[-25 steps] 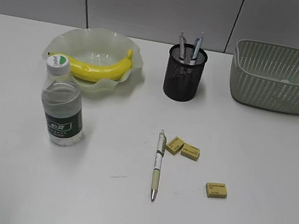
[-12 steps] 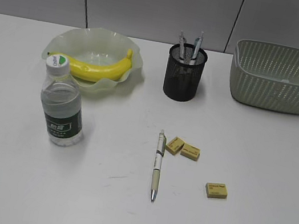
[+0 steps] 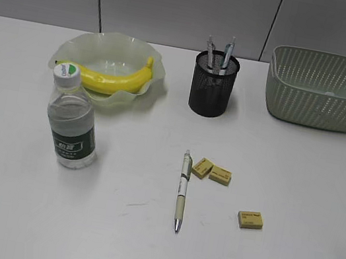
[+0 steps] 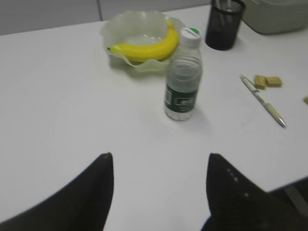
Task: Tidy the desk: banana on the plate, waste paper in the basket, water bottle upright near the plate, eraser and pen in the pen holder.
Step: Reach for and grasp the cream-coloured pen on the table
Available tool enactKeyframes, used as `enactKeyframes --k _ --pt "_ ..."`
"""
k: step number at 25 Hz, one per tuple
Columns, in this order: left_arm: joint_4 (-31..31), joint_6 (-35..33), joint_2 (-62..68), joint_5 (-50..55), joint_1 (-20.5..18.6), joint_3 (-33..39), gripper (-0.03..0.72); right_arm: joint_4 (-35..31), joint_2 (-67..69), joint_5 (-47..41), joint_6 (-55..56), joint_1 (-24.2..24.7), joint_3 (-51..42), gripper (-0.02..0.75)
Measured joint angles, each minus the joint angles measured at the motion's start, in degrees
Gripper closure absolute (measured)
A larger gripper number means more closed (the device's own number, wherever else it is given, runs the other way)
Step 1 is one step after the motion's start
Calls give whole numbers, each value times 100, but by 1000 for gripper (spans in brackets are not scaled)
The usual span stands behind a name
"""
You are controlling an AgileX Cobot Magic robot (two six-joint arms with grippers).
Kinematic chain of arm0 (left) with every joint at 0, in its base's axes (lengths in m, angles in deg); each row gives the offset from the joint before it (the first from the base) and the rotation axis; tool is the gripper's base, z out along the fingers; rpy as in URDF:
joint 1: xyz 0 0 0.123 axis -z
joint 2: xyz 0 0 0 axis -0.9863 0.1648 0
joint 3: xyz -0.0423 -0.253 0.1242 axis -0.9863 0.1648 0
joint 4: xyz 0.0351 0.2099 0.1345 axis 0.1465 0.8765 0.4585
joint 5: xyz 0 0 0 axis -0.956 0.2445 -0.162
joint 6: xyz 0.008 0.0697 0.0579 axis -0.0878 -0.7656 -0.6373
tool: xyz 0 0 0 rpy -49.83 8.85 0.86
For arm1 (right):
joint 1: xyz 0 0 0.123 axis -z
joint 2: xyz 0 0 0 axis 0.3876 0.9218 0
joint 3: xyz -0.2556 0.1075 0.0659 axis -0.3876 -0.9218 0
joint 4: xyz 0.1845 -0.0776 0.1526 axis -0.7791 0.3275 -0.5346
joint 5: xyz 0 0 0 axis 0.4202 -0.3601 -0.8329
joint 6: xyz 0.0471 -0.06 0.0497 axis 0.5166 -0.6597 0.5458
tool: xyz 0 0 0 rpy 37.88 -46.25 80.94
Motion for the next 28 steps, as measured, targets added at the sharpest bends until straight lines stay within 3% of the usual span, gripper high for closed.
enactKeyframes --k 6,10,19,28 --pt "92 -33 -200 -13 -1625 0 249 -350 3399 536 -42 -226 1331 391" --pt "92 -38 -200 -18 -2259 0 262 -350 5316 566 102 -835 2357 391" --pt "57 -38 -200 -18 -2335 0 264 -369 8080 118 807 -1403 3778 347" --pt "27 -38 -200 -18 -2335 0 265 -520 8755 117 1411 -1677 3862 343"
